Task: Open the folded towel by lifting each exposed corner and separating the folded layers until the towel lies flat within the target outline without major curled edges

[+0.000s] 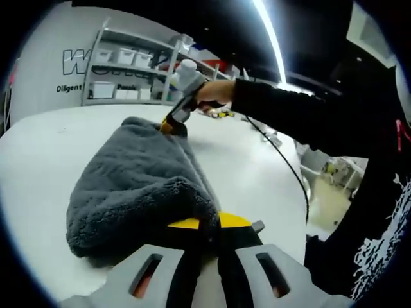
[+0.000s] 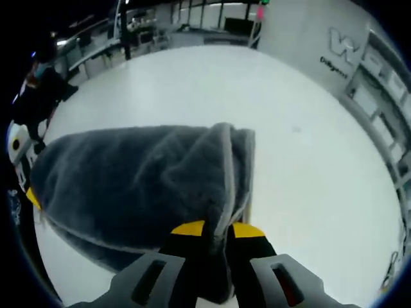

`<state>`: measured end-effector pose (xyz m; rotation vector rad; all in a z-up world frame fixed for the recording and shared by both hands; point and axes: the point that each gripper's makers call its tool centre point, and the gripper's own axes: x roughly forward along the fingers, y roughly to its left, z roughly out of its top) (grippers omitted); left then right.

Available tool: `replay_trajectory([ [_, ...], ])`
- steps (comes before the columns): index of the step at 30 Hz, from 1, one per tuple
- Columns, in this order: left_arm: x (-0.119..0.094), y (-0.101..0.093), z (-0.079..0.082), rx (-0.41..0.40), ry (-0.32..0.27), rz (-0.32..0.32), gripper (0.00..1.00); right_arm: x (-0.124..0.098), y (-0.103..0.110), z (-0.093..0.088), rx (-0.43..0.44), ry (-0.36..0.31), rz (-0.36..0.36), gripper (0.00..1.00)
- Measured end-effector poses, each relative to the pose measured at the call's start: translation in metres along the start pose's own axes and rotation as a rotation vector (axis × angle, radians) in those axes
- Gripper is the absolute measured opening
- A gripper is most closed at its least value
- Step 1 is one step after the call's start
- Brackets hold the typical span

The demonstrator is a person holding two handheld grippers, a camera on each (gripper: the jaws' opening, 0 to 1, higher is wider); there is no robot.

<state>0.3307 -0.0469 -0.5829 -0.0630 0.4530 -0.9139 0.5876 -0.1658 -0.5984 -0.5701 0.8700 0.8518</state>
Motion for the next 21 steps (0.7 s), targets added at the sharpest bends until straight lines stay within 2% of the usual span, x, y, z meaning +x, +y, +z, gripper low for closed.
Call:
replay_trajectory([
  [8,0.007,-0.007,0.002,0.018,-0.002,-0.016,0.04,0.008,0.001,0.010,-0.032,0.021,0.036,0.09],
  [21,0.015,-0.014,0.004,0.056,-0.007,-0.018,0.04,0.019,0.004,0.028,-0.149,0.070,0.068,0.09],
])
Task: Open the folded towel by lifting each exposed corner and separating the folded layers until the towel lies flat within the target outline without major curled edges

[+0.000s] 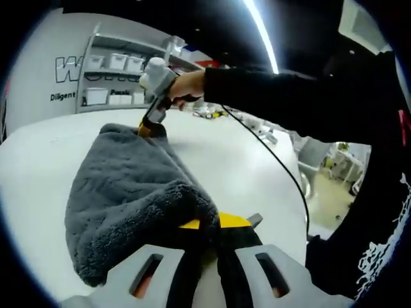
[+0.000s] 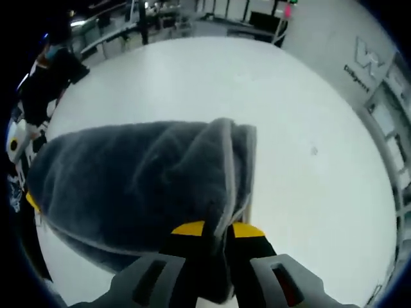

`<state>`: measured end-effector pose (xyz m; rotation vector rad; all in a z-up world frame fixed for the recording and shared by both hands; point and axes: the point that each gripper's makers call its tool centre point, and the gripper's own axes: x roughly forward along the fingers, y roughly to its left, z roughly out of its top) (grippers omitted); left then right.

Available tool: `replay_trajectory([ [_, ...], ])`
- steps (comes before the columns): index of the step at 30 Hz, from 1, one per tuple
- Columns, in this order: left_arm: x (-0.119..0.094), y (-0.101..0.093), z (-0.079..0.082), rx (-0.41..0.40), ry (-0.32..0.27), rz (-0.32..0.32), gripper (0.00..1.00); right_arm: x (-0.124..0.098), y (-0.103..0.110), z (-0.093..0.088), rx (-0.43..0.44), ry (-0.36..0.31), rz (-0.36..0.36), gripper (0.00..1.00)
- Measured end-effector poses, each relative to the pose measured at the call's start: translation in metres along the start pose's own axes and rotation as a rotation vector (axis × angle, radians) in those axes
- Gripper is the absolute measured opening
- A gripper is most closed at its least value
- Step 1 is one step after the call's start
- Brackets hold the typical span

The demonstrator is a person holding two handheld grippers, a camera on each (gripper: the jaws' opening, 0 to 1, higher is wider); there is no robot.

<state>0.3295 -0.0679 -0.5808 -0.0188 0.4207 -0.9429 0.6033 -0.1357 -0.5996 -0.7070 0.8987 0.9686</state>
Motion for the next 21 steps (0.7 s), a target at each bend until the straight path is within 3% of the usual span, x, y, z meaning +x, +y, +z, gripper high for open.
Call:
replay_trajectory([
  [21,0.014,-0.004,0.007,0.010,-0.015,0.005,0.04,0.019,0.007,0.039,-0.141,0.018,-0.009,0.08],
])
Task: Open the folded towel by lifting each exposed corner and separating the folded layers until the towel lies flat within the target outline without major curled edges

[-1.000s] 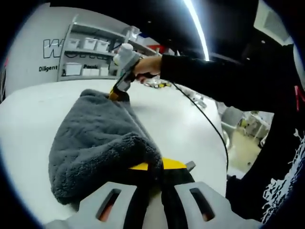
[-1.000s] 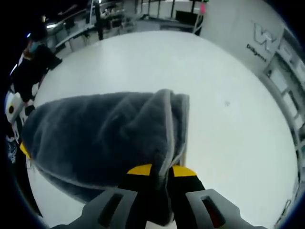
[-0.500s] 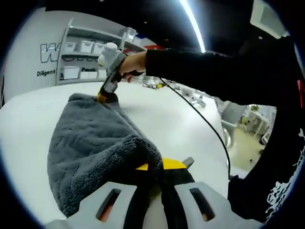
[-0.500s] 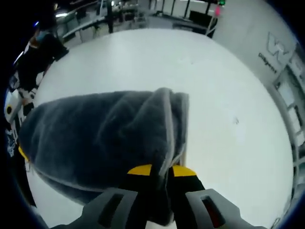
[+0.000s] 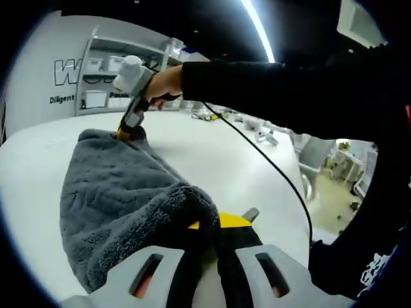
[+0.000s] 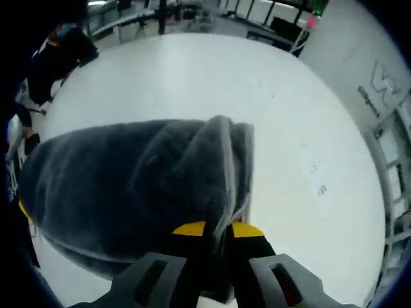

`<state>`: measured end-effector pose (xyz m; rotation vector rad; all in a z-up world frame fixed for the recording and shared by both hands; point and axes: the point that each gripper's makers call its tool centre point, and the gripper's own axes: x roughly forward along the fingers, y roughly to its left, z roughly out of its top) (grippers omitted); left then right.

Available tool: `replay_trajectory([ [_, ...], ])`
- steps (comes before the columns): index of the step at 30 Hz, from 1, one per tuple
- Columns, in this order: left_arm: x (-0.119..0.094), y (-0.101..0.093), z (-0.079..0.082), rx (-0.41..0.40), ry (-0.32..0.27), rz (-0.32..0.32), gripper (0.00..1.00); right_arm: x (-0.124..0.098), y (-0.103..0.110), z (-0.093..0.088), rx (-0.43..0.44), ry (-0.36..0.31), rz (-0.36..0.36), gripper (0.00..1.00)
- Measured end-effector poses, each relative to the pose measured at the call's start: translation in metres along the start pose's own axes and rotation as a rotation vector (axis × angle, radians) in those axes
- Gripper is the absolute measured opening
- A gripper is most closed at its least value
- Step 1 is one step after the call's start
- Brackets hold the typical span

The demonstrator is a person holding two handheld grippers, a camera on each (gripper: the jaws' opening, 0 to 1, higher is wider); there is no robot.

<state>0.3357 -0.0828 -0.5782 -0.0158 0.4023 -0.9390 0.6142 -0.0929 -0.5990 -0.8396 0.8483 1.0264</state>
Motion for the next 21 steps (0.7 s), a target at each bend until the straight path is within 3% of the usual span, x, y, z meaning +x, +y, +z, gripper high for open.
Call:
replay_trajectory([
  [21,0.009,-0.001,0.007,0.006,-0.003,0.025,0.04,0.016,0.006,0.037,-0.080,-0.002,0.008,0.08],
])
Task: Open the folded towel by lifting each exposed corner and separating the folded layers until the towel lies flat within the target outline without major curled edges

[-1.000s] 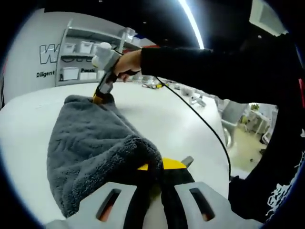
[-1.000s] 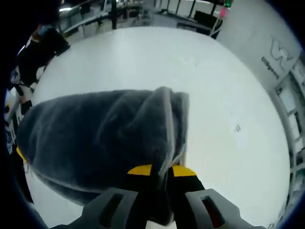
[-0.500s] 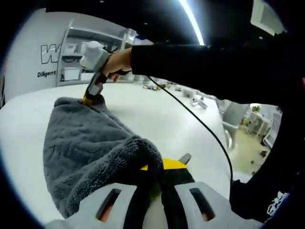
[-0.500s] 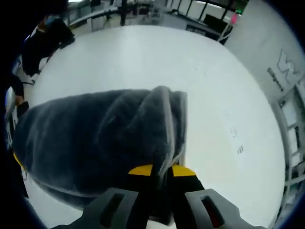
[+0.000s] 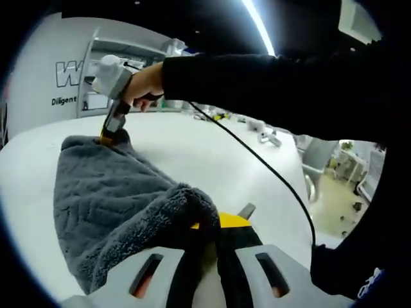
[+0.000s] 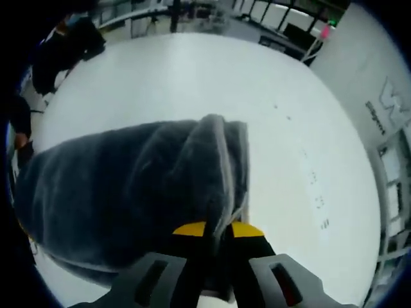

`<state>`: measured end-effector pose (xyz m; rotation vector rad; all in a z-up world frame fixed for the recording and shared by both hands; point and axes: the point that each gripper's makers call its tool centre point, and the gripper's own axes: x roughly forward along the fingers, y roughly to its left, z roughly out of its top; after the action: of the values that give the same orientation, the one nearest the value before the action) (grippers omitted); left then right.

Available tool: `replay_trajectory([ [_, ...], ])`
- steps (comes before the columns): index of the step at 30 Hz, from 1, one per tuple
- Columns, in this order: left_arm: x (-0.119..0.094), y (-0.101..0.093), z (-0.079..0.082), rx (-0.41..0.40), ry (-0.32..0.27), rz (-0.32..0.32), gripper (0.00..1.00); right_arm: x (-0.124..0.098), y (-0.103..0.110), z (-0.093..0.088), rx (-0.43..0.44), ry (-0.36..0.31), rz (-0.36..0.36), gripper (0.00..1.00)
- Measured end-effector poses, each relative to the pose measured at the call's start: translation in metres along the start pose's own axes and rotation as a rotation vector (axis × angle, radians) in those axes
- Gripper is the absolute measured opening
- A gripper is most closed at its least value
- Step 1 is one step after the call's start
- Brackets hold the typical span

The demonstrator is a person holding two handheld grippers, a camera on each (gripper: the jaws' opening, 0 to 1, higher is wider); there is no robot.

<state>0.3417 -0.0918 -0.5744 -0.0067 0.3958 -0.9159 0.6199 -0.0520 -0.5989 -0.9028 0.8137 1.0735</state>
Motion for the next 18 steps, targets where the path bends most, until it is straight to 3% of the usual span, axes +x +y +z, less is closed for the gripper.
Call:
replay_trajectory([
  [18,0.005,-0.001,0.002,0.002,-0.005,0.002,0.04,0.006,0.003,0.012,0.008,0.003,-0.004,0.07],
])
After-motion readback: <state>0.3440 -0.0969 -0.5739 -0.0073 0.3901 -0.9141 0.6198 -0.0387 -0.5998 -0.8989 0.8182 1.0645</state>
